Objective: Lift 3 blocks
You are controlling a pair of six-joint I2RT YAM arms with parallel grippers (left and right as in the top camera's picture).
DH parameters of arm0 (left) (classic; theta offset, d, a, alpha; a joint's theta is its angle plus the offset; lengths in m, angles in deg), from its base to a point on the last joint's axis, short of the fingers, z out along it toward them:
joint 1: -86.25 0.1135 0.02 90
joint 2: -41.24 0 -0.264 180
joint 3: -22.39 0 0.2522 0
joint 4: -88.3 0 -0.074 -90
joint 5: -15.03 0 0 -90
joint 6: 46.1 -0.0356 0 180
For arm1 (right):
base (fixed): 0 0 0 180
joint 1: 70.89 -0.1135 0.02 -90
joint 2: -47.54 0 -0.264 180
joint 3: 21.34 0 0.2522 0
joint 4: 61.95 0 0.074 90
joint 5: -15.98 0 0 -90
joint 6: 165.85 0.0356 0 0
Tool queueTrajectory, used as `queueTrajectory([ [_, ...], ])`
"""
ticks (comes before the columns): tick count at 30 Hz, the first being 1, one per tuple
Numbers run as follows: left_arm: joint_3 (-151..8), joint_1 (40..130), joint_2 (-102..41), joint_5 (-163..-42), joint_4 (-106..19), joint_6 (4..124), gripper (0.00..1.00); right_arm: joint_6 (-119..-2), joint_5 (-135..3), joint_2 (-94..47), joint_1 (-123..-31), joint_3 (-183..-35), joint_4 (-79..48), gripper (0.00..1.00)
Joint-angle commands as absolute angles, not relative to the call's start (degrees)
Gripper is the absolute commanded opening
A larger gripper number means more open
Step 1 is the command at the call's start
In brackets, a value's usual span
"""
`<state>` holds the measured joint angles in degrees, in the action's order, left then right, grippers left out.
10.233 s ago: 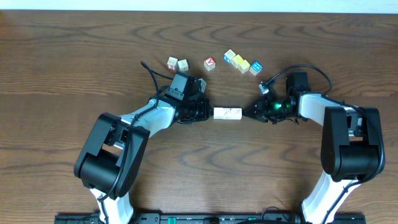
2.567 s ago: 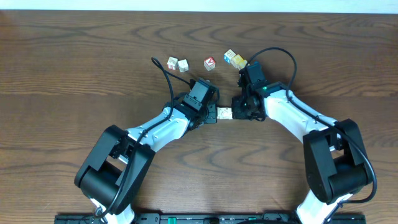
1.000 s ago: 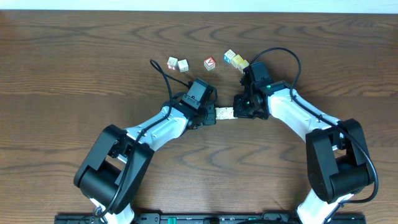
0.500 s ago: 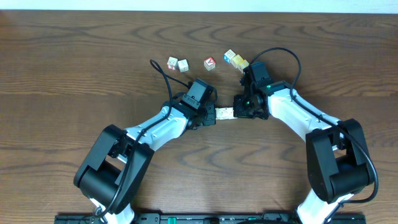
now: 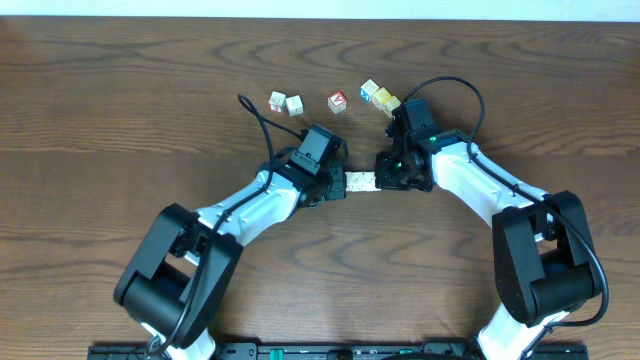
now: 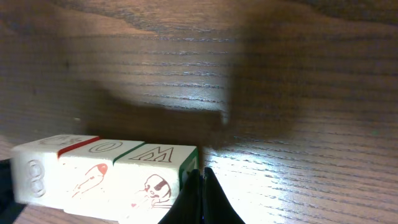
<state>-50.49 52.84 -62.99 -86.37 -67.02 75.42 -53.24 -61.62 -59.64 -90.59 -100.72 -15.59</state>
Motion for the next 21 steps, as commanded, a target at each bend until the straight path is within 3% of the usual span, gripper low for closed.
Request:
queueTrajectory([
  [1, -51.6, 52.3, -60.5, -90.4, -67.7, 75.3, 0.07, -52.8, -55.7, -58.1, -91.2, -102.1, -16.0, 0.01],
  [21, -51.6, 52.3, -60.4, -90.9, -67.5, 75.3, 0.07, -52.7, -55.7, -55.0, -91.2, -102.1, -15.6, 0.01],
])
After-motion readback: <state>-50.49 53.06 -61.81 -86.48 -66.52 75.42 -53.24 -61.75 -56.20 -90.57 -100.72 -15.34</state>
